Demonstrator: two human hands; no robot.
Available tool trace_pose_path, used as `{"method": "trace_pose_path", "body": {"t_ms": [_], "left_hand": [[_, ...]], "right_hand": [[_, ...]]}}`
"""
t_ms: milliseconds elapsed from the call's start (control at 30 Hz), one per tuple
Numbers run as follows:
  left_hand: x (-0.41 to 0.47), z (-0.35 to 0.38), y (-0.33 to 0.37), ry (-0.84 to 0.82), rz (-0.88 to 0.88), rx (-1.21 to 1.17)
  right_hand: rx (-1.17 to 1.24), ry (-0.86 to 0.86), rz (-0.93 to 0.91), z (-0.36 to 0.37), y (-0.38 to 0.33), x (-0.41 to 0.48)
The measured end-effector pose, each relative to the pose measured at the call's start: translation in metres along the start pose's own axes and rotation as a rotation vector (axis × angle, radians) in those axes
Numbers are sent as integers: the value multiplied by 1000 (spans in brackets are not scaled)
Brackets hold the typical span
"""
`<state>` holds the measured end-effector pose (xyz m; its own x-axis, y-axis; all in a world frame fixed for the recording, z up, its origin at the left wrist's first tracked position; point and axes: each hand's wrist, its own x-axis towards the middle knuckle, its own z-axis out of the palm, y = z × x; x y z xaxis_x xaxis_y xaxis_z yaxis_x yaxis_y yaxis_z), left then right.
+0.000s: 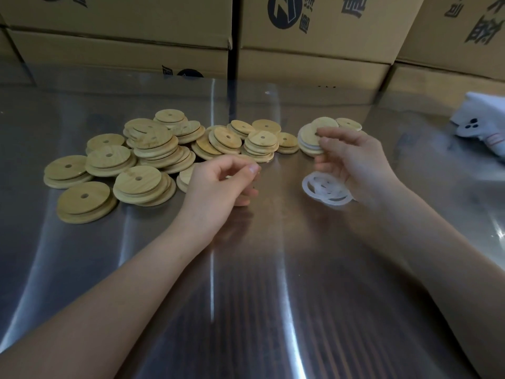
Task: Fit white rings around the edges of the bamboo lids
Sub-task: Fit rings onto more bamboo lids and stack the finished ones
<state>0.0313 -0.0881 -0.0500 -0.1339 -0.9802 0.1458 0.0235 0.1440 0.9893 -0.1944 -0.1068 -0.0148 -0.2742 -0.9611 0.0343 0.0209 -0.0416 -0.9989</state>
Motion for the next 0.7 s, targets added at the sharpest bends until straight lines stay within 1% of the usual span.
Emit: {"method": "trace_pose_path", "body": {"t_ms": [67,167,233,467,600,700], "left_hand": [[0,0,-1,-14,5,23],[0,0,-2,-19,14,41],[1,0,-2,-23,23,58],[2,0,-4,-42,50,119],[2,0,-4,-54,40,120],[2,0,-3,-62,28,116]], "right_hand": [[-184,75,-57,-8,4,7],[-514,191,-191,-17,10,18],[-641,258,-248,-22,12,23],[-852,327,-305,-28,24,30],[-949,313,-324,-31,28,36],[-1110,297,-272,-33,33,41]]}}
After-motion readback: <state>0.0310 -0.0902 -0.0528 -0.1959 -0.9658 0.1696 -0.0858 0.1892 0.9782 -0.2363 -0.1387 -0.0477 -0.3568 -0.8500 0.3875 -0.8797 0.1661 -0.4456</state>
